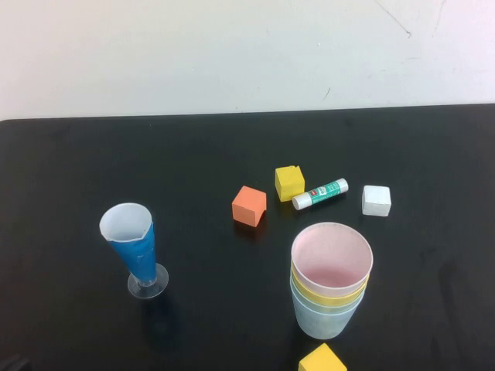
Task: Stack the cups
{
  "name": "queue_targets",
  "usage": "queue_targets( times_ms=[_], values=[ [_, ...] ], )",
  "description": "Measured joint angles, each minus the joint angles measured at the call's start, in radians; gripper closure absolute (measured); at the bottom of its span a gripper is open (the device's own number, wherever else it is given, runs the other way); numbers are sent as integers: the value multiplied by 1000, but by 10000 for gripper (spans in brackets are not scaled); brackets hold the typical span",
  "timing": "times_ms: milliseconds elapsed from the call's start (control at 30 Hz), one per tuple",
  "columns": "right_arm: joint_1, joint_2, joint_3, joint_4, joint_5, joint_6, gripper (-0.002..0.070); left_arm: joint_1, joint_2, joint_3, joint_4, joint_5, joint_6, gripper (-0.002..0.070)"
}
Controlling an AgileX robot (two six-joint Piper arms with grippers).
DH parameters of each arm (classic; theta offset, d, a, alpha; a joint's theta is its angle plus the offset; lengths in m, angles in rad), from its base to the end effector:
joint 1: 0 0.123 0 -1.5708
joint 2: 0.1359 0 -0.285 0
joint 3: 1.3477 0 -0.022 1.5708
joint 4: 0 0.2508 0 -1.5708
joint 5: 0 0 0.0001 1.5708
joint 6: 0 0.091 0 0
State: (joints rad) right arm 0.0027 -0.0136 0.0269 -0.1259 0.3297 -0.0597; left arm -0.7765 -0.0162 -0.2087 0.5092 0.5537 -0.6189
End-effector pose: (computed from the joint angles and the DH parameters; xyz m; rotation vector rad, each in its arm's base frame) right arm 0.0536 -0.0036 0.1753 -0.1370 1.8218 -0.1614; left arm 0.0417 -0.0082 0.2389 0.3387 1.7381 -0.4673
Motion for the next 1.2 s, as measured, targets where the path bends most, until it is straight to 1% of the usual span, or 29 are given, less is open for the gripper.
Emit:
queue_targets(
  times_ms=[700, 833, 900, 967, 1033, 1067, 1133, 1200],
  values=[
    [0, 0, 0, -21, 0, -9, 666, 0, 0, 1, 0, 0, 0, 676],
    [0, 0, 0, -21, 0, -9, 666, 0, 0, 41, -12, -15, 0, 676],
    [0, 0, 0, -23, 0, -9, 666, 0, 0, 80, -61, -33, 0, 676],
    [0, 0, 0, -23, 0, -11, 666, 5, 0, 142, -148, -70, 0, 676],
    [0, 0, 0, -23, 0, -11, 666, 31, 0, 201, -281, -107, 0, 676],
    [0, 0, 0, -23, 1, -11, 666, 48, 2, 206, -338, -135, 0, 676],
    [0, 0, 0, -23, 1, -11, 666, 107, 2, 214, -417, -188, 0, 676],
    [0, 0, 0, -23, 1, -11, 666, 177, 2, 219, -447, -222, 0, 676]
  ],
)
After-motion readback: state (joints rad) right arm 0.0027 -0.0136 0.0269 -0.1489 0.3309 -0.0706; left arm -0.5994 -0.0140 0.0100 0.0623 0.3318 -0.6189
